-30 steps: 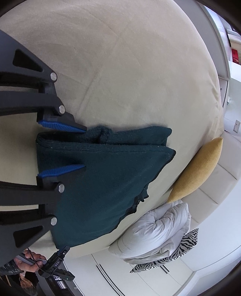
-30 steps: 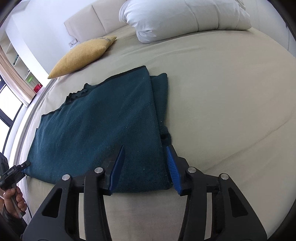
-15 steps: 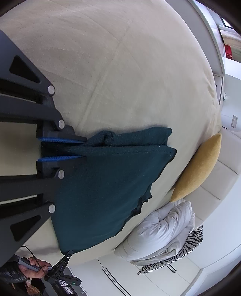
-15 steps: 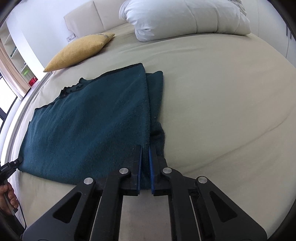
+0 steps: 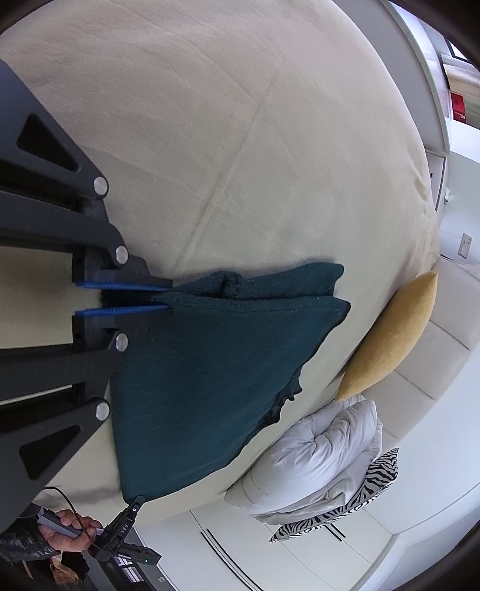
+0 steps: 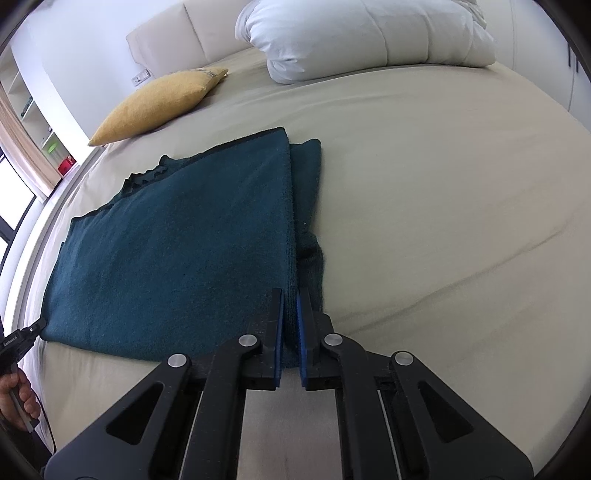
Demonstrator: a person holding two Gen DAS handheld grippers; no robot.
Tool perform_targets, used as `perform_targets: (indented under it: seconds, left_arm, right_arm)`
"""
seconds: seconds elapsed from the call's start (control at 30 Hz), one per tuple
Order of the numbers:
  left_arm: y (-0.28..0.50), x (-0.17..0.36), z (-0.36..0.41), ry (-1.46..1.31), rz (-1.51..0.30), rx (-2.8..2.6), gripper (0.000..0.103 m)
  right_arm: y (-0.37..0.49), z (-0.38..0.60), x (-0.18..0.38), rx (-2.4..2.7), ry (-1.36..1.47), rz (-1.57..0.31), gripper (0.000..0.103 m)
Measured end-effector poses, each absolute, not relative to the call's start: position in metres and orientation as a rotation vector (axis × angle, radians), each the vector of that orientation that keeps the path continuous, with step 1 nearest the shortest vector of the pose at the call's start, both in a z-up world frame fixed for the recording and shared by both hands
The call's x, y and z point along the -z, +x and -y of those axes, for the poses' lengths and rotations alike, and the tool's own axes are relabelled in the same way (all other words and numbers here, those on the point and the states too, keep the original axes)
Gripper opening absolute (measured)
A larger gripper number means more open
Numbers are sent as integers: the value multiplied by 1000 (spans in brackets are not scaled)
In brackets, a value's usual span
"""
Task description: Fold small clothes
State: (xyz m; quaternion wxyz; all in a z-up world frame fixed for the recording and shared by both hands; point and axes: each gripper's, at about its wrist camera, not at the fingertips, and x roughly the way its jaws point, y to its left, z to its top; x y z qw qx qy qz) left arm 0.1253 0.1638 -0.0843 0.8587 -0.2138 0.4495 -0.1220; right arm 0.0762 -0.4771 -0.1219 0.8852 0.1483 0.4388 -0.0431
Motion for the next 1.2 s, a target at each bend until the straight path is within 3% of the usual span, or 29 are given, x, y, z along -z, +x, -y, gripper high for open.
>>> perform_targets:
  seconds: [1.2]
  left_arm:
    - [117,99,-179,-524,-979,266,11]
  right_arm:
    - [66,487,137,89,338,-971,5]
